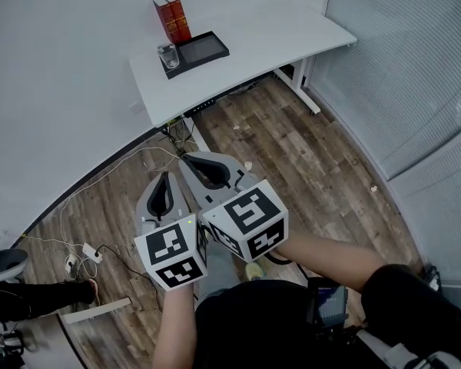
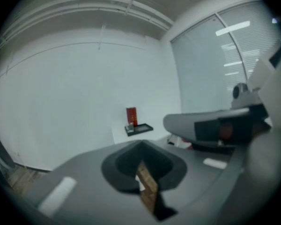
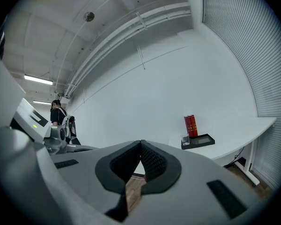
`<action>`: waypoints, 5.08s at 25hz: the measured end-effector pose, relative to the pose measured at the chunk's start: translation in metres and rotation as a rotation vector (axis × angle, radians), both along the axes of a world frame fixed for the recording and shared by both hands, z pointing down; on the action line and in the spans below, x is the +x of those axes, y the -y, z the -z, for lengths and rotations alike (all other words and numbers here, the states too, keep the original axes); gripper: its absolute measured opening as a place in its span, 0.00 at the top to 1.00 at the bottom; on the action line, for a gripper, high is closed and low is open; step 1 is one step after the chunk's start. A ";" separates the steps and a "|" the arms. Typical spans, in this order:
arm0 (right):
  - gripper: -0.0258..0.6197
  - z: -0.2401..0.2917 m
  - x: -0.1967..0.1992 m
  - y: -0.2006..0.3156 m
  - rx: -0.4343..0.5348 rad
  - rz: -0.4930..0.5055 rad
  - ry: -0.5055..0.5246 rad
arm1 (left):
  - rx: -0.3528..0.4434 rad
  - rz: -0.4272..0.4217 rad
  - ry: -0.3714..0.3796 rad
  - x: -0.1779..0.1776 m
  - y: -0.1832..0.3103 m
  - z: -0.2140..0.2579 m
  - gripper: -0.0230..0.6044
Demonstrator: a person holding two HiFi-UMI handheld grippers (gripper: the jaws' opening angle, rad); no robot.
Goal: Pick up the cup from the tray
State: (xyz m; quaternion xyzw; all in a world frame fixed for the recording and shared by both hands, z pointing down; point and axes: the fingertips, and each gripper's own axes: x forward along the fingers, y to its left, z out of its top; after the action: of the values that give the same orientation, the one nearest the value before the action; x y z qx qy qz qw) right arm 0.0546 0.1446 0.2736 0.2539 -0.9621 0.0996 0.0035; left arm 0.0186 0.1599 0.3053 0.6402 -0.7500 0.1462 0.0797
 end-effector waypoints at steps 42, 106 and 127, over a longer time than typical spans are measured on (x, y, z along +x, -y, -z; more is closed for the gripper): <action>0.94 -0.029 -0.171 0.156 -0.036 -0.008 -0.125 | -0.044 -0.024 -0.097 -0.166 0.157 -0.026 0.96; 0.94 -0.049 -0.224 0.366 -0.038 -0.077 -0.160 | -0.074 -0.136 -0.168 -0.213 0.373 -0.053 0.96; 0.94 -0.104 -0.213 0.493 -0.087 -0.086 -0.226 | -0.190 -0.010 -0.166 -0.235 0.470 -0.100 0.96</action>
State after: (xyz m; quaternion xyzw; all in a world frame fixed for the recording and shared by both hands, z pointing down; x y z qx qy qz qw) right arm -0.1587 -0.3486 0.3776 0.3041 -0.9386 0.1118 0.1188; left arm -0.2168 -0.3100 0.4050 0.6433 -0.7205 0.1636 0.2009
